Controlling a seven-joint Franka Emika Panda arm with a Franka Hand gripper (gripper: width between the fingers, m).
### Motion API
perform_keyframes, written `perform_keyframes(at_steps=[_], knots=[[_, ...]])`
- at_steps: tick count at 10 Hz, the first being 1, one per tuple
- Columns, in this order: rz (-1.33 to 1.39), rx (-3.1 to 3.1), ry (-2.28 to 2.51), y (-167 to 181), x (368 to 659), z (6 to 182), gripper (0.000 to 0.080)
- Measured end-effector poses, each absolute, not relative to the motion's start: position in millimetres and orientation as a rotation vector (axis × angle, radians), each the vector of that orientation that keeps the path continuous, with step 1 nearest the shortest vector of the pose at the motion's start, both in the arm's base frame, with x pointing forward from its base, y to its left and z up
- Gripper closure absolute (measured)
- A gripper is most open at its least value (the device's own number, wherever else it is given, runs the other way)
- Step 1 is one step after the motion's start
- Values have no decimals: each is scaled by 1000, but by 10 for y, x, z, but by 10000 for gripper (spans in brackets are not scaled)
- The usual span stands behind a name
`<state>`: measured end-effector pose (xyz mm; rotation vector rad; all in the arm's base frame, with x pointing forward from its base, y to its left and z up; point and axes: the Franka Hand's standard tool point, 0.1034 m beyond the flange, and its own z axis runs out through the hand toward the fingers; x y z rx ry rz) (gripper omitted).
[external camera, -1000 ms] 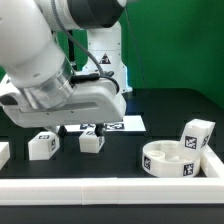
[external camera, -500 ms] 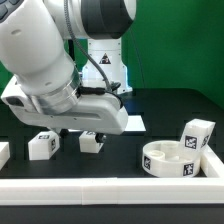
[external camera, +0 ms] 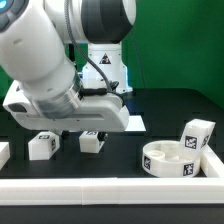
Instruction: Assemble stool
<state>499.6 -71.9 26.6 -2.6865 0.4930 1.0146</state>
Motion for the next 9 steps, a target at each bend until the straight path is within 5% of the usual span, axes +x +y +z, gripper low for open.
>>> perform_keyframes(at_steps=[9], knots=[[1205, -2603, 494, -642, 4897, 131, 170]])
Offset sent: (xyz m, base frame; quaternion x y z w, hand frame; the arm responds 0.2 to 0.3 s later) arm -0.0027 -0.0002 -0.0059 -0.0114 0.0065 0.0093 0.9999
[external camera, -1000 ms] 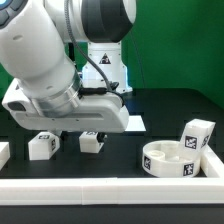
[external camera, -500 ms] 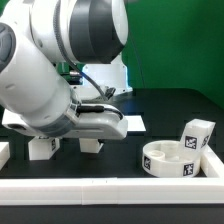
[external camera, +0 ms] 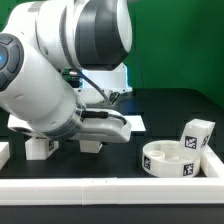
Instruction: Assemble stool
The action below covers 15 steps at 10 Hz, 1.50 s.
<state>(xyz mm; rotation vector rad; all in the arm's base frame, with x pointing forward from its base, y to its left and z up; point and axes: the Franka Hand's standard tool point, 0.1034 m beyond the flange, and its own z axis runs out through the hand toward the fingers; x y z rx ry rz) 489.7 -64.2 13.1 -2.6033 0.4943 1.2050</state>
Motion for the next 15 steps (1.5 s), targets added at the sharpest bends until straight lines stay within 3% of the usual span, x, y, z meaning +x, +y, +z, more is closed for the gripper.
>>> perform_keyframes(at_steps=[1, 2, 3, 6, 10, 15], knots=[[1205, -2604, 493, -639, 4897, 131, 298], [1205, -2603, 493, -639, 4897, 131, 298], [1205, -2603, 491, -639, 4897, 132, 462], [1190, -2622, 467, -594, 4966, 188, 462], [1126, -2712, 409, -204, 5269, 843, 462], [1061, -2749, 426, -147, 5363, 841, 461]])
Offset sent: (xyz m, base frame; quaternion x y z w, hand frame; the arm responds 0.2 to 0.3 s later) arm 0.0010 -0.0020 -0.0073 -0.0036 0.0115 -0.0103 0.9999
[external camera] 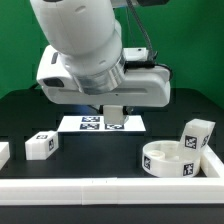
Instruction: Assemble stool
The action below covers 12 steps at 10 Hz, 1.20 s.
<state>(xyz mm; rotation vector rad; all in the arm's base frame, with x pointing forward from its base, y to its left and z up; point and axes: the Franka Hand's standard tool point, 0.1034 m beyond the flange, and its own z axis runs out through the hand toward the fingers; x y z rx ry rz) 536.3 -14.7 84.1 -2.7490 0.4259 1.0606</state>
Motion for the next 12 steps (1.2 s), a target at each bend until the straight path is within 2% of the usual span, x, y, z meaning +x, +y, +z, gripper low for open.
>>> perform_keyframes(at_steps=[1, 3, 6, 12], knots=[[949, -2796, 432, -155, 5469, 831, 461], [803, -2846, 439, -105, 5500, 948, 461], [548, -2924, 430, 12, 5692, 1034, 459], [-158, -3031, 418, 74, 5964, 1045, 459]])
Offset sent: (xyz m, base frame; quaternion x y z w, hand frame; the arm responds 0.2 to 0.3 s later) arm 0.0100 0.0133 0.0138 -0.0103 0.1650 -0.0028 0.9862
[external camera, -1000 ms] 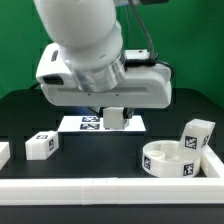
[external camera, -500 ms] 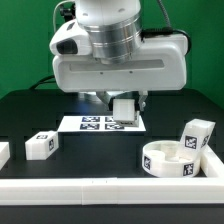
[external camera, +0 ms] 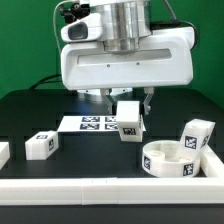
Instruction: Assemble stool
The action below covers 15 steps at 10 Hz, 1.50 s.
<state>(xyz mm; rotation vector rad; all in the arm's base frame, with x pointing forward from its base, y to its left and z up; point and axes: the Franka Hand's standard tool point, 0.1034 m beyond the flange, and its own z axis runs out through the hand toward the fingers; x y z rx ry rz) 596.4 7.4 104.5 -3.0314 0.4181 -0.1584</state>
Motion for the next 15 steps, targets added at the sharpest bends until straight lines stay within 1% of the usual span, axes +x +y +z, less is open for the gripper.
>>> perform_keyframes(at_steps=[1, 3, 6, 7, 8, 9, 12, 14, 15], knots=[[-300, -3036, 406, 101, 5979, 1057, 459], [-492, -3030, 403, 80, 6009, 1107, 459], [-759, -3002, 380, 144, 6034, 1163, 459], [-811, -2999, 372, 143, 6024, 1129, 459], [-792, -3007, 358, 150, 6010, 1107, 459], [-826, -3010, 321, 163, 6011, 1127, 459], [-842, -3010, 294, 240, 5898, 1126, 459], [-874, -3007, 291, 225, 5906, 1106, 459], [-984, -2984, 282, 215, 5942, 1151, 459]])
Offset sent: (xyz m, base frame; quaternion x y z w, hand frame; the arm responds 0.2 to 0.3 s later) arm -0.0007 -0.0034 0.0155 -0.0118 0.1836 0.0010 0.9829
